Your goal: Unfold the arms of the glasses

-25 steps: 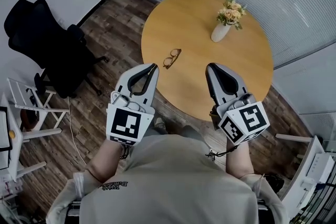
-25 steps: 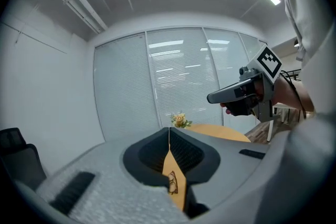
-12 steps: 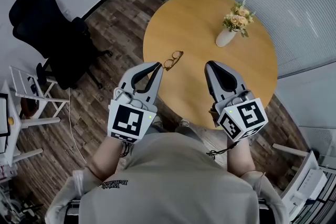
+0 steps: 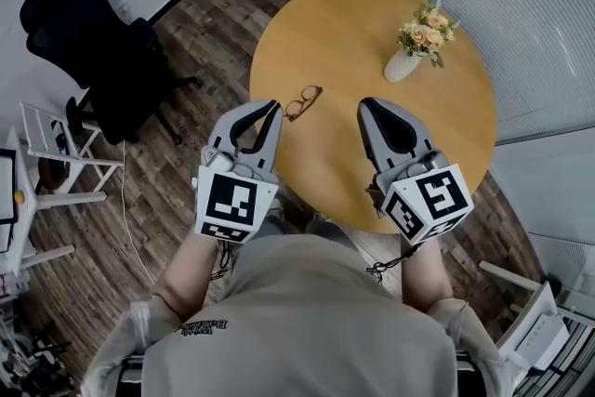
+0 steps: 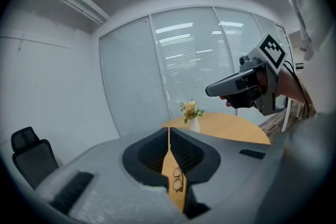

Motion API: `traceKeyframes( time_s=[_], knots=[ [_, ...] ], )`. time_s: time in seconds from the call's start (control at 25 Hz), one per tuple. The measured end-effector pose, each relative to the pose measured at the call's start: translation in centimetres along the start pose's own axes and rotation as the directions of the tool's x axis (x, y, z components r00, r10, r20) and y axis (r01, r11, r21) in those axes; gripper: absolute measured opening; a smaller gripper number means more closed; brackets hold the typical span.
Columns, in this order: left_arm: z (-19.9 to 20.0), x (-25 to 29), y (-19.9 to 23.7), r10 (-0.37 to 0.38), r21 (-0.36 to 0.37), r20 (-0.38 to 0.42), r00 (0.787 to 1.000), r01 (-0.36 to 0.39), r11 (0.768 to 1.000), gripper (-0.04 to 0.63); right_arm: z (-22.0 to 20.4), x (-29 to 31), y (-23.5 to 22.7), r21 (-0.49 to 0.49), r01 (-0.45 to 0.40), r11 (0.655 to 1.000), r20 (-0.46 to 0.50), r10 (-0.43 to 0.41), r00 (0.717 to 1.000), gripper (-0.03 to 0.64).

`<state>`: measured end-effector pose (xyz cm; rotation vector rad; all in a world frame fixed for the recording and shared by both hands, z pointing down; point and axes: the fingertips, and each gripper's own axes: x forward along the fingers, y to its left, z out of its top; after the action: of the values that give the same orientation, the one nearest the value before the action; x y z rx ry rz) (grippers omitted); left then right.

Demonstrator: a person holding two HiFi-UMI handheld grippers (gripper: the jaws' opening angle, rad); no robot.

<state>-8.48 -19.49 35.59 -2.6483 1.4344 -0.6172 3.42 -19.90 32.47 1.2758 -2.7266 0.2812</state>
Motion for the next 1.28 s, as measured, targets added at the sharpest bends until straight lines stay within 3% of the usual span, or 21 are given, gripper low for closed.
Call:
traceKeyframes(
  time_s=[0.24, 0.48, 0.56, 0.76, 1.0, 1.28],
  knots=[
    [-0.5, 2.6, 0.5, 0.035, -0.047, -0.02, 0.999, -0.036, 0.998, 0.025, -0.5, 2.2, -2.0, -0.002, -0.01, 1.0, -0.009, 0.01, 1.0, 0.035],
    [-3.8, 6.7, 1.6, 0.076, -0.055, -0.099, 0.992, -0.082, 0.995, 0.028, -2.9, 4.6, -4.3, 0.011, -0.006, 1.0, -0.057, 0.007, 0.998, 0.036],
    [-5.4, 8.1, 1.6, 0.071, -0.06, -0.138, 0.988, -0.08, 0.995, 0.064, -3.8, 5.3, -5.2, 0.009, 0.0, 1.0, -0.075, 0.001, 0.997, 0.037],
    [-10.1, 11.2, 0.4, 0.039, -0.09, -0.235, 0.971, -0.061, 0.994, 0.129, -6.8, 7.4, -6.4, 0.02, 0.001, 1.0, -0.131, 0.001, 0.991, 0.036],
    [-13.4, 14.5, -0.7, 0.022, -0.036, -0.294, 0.956, -0.034, 0.999, 0.135, -11.1, 9.7, -7.7, 0.024, 0.006, 1.0, -0.203, -0.001, 0.979, 0.036],
    [-20.1, 17.6, -1.2, -0.01, -0.057, -0.397, 0.918, -0.013, 0.998, 0.135, -16.5, 11.1, -9.1, 0.068, 0.022, 0.997, -0.274, -0.002, 0.962, 0.035]
  ],
)
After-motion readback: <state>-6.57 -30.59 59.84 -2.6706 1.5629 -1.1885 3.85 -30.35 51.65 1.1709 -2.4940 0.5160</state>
